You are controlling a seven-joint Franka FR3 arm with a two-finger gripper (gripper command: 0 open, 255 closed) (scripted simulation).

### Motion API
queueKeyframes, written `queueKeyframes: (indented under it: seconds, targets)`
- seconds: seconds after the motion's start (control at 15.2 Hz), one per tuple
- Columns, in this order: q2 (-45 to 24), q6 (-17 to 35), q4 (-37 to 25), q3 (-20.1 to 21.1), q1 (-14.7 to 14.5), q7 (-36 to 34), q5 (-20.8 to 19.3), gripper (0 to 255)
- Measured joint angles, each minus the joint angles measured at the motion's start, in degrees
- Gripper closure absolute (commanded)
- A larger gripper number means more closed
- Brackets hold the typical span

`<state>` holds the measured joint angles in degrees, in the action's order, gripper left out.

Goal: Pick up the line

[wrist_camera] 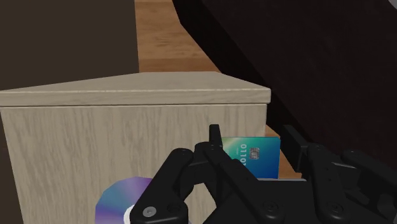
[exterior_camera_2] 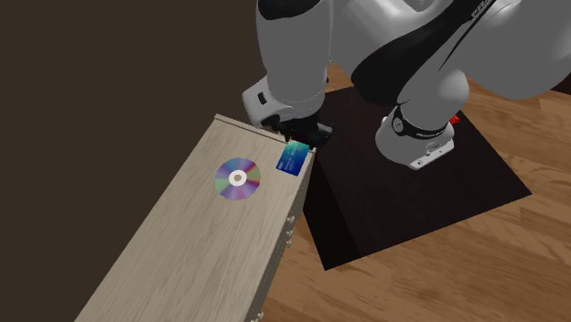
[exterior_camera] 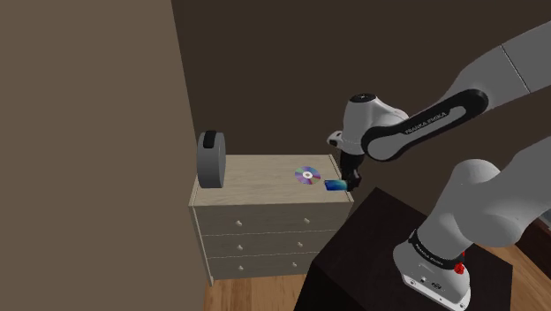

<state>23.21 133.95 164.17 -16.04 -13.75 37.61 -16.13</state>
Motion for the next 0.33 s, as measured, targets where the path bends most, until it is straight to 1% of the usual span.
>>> queueKeyframes:
  seconds: [0.33]
  targets:
    - [3.8,-5.2,-1.5,0.6,-0.1,0.3,0.6,255]
